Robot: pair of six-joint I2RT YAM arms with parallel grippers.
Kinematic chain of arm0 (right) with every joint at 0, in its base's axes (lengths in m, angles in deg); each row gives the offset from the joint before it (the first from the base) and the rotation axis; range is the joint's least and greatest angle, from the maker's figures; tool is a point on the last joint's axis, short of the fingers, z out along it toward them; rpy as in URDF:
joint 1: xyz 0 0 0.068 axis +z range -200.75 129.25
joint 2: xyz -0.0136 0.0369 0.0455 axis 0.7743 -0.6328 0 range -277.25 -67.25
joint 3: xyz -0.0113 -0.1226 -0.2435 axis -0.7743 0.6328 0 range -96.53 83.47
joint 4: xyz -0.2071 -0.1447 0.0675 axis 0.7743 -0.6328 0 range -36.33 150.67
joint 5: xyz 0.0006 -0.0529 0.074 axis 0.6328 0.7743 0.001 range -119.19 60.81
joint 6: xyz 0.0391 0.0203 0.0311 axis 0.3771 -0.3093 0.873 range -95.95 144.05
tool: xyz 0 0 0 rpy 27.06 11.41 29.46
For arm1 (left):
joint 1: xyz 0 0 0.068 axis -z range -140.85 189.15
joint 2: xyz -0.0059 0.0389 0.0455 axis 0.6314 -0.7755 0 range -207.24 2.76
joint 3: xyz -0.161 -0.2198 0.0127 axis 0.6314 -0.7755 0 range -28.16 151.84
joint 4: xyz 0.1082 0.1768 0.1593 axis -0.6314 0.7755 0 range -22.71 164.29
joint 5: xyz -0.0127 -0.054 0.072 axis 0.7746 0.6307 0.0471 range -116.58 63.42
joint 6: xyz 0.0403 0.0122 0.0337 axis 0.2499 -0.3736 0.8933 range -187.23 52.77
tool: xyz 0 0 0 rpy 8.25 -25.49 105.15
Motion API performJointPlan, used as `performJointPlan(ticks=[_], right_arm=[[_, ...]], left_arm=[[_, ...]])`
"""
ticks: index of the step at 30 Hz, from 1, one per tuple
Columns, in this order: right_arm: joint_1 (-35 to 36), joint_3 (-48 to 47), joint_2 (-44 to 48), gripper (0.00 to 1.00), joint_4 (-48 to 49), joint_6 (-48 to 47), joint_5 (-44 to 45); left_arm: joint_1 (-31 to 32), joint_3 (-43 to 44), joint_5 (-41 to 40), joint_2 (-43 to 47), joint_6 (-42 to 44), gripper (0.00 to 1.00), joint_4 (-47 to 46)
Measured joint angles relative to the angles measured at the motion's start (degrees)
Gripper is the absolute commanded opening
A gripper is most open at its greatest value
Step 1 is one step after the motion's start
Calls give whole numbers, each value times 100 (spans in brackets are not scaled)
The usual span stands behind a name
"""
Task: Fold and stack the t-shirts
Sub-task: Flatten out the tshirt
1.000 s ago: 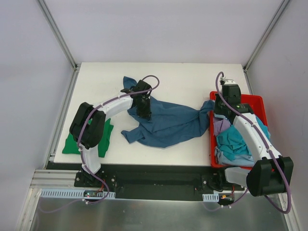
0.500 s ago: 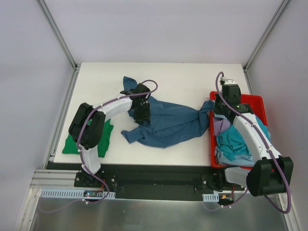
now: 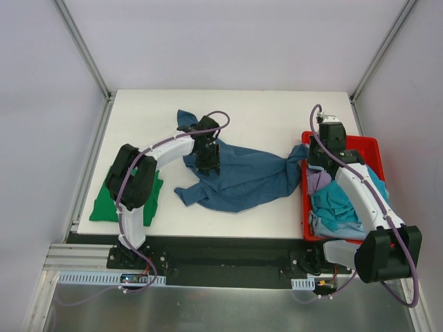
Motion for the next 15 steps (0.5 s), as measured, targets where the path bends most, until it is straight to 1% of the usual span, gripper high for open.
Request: performJointPlan(ticks=[5, 11, 13, 15], right_arm=[[0, 0, 0, 1, 0, -2, 11], [0, 0, 0, 1, -2, -2, 57], [-2, 0, 0, 1, -2, -2, 63], [0, 0, 0, 1, -2, -2, 72]], left_arm=[[68, 289, -55, -153, 122, 47, 66], [216, 855, -461, -645, 415, 47, 428], [236, 918, -518, -761, 498, 46, 527], [271, 953, -595, -846, 544, 43, 627]])
